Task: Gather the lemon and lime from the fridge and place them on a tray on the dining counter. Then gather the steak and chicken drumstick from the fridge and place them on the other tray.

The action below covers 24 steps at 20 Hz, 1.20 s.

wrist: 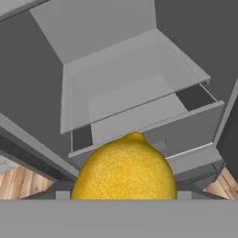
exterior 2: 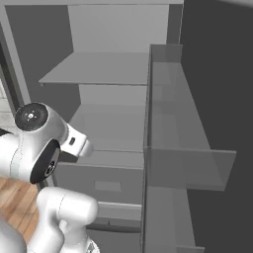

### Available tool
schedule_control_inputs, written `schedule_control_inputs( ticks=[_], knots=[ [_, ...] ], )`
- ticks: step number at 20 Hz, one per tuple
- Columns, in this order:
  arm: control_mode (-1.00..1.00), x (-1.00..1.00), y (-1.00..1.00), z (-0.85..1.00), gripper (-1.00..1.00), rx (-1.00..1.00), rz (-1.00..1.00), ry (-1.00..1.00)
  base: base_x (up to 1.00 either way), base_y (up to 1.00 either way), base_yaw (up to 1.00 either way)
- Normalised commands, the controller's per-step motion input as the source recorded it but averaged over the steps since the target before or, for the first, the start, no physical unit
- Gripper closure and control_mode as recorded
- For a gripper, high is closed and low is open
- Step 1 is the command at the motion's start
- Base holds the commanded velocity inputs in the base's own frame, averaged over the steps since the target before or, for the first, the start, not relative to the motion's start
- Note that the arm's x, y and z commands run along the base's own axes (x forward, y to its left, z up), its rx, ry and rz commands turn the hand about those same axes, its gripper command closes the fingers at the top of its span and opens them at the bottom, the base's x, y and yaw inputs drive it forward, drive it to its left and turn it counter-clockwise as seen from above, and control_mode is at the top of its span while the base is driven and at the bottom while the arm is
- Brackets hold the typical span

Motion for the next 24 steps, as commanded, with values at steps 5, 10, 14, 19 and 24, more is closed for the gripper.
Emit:
schedule_control_inputs(
  ticks=[5, 10, 14, 19, 24],
  knots=[
    [-1.00, -0.35, 0.02, 0.02, 1.00, 0.00, 0.00, 0.00, 0.00, 0.00, 0.00],
    [1.00, 0.00, 0.00, 0.00, 1.00, 0.00, 0.00, 0.00, -0.35, 0.00, 0.00],
    [1.00, 0.00, 0.00, 0.00, 1.00, 0.00, 0.00, 0.00, -1.00, 0.00, 0.00],
    [1.00, 0.00, 0.00, 0.00, 1.00, 0.00, 0.00, 0.00, -1.00, 0.14, 0.00],
    [1.00, 0.00, 0.00, 0.00, 1.00, 0.00, 0.00, 0.00, -1.00, 0.46, 0.11]
  ],
)
